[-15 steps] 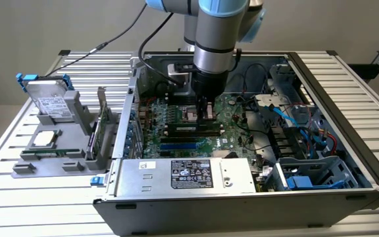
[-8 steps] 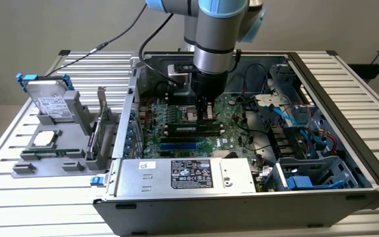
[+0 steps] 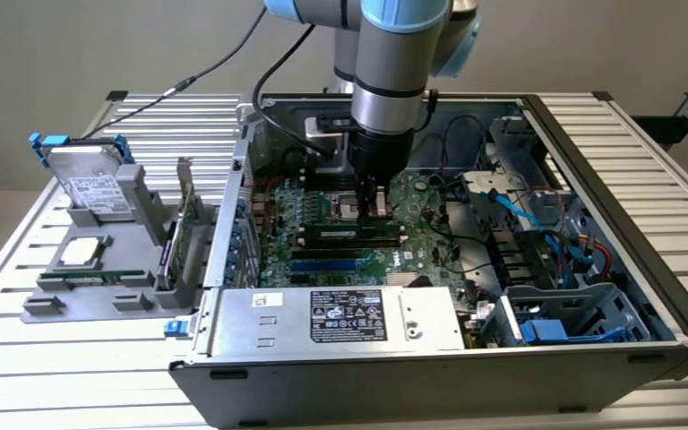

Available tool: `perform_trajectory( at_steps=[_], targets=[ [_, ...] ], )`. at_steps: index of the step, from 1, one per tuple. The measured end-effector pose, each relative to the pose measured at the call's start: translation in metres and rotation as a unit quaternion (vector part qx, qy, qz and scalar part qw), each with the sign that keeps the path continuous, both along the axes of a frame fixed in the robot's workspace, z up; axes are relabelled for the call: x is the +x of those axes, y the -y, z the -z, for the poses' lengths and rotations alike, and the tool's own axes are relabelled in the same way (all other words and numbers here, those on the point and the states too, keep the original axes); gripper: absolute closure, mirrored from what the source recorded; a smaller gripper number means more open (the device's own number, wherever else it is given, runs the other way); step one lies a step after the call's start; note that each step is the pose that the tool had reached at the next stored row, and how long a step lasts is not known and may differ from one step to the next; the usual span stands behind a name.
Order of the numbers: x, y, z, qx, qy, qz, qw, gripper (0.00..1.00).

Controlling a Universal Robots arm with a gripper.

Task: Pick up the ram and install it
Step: 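Insert the ram into the slot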

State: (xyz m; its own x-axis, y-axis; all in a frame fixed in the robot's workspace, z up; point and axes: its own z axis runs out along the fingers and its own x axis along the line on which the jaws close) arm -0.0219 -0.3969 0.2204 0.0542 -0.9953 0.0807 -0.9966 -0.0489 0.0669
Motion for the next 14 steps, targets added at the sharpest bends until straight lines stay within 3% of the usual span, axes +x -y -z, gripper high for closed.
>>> perform_trajectory(
  at_steps=[14],
  targets=[
    [0.0001,-0.0008,0.0010,-0.0006,0.0000,0.000,1.0000,0.86]
  ],
)
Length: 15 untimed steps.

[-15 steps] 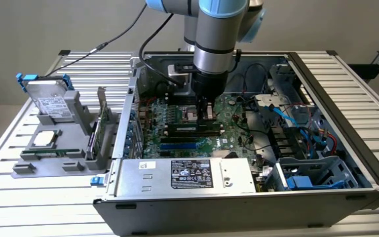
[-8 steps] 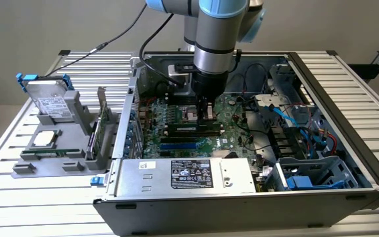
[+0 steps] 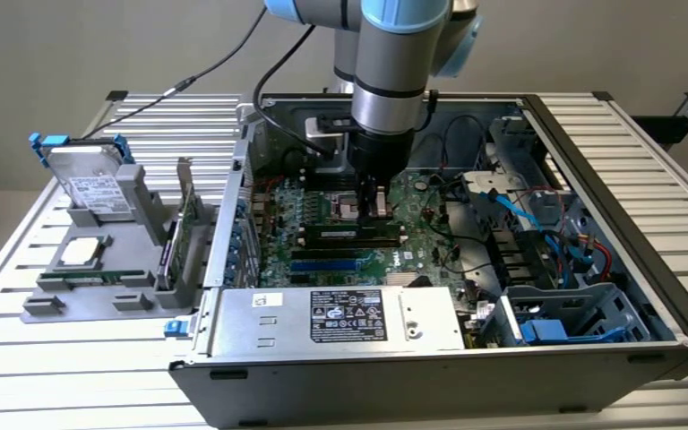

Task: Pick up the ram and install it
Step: 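Insert the ram into the slot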

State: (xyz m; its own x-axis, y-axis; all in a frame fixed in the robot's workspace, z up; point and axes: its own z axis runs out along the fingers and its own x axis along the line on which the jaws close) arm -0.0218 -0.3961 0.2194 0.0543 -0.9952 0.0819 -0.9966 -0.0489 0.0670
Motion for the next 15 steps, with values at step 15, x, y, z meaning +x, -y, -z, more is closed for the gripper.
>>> perform_trajectory(
  at_steps=[15],
  targets=[
    [0.0002,-0.0001,-0.0064,0.0002,-0.0015,-0.010,0.9999,0.86]
  ],
)
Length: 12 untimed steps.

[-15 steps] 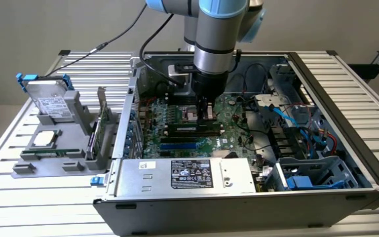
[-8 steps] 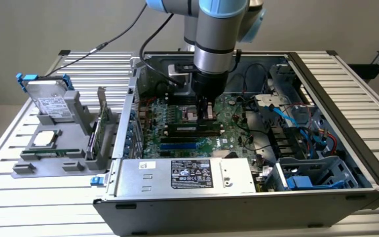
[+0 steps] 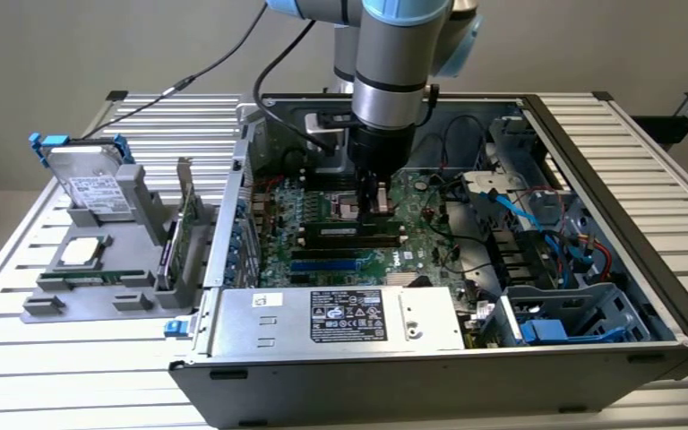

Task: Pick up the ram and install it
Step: 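Insert the ram into the slot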

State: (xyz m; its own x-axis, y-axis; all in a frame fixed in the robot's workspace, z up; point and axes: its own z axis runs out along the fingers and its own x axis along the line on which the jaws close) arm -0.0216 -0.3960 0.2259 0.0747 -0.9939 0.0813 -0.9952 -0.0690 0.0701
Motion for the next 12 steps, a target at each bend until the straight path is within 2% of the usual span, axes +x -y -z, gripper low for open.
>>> perform_trajectory(
  at_steps=[12],
  targets=[
    [0.0000,-0.0005,0.0013,-0.0007,0.0000,-0.003,1.0000,0.86]
  ],
)
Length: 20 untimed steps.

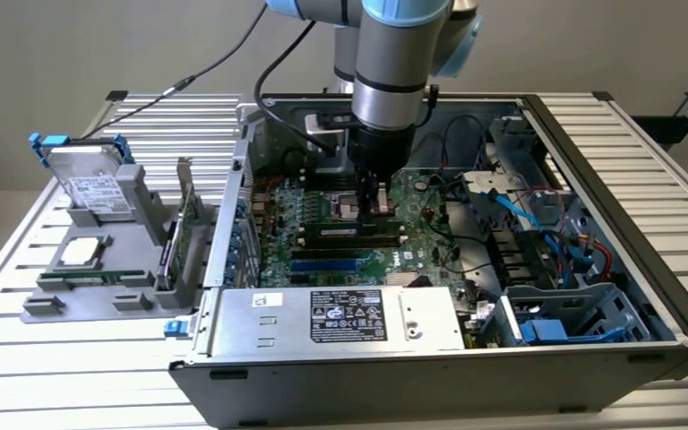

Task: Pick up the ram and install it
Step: 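Insert the ram into the slot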

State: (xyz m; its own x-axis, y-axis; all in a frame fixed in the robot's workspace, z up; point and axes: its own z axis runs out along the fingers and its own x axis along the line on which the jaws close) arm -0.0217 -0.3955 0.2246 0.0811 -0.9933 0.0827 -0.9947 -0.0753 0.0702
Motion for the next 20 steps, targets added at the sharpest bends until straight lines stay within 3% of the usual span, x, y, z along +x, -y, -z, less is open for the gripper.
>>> perform_trajectory(
  at_steps=[20],
  targets=[
    [0.0000,-0.0003,0.0028,-0.0002,0.0000,0.009,1.0000,0.86]
  ],
)
